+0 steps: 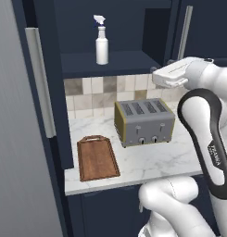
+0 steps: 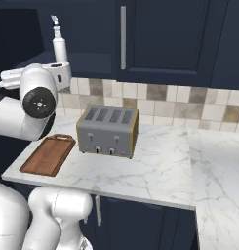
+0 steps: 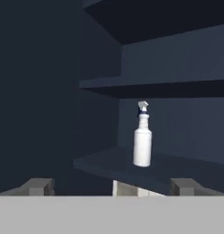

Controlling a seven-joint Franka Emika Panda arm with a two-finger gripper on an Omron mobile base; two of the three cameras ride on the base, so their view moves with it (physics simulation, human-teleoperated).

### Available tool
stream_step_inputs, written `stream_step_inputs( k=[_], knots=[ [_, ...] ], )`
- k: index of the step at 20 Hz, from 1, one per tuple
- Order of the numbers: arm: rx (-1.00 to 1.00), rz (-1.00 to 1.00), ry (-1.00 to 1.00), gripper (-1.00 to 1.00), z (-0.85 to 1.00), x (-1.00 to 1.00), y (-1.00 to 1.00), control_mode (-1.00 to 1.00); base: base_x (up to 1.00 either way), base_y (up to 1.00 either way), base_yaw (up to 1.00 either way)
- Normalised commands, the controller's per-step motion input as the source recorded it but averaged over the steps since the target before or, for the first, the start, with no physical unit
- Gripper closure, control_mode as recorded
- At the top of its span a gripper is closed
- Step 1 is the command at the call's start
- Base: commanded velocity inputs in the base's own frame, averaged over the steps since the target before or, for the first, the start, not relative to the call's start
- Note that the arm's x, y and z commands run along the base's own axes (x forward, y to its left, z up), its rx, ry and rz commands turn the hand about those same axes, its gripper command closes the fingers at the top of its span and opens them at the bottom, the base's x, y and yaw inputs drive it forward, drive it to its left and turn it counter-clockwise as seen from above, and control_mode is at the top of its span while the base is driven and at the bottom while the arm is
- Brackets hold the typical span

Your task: Grab the spray bottle from the cabinet, then place it next to the cutting board for sanitizing. Then grab the dish brush from the countertop next to the sink and place it next to the cutting board.

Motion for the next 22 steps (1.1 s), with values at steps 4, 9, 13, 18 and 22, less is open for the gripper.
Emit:
stream_step_inputs(
  k=[4,9,13,18,22],
  knots=[
    [0.03,-0.01,0.01,-1.0,0.32,0.45,0.28,-1.0,0.0,0.0,0.0],
    [-0.02,0.0,0.04,-1.0,0.34,0.52,0.24,-1.0,0.0,0.0,0.0],
    [-0.02,0.0,0.07,-1.0,0.05,0.68,0.06,-1.0,0.0,0.0,0.0],
    [-0.04,-0.03,0.01,-1.0,0.0,0.71,0.2,-1.0,0.0,0.0,0.0],
    [-0.02,-0.02,0.0,-1.0,0.01,0.57,0.16,-1.0,0.0,0.0,0.0]
  ],
)
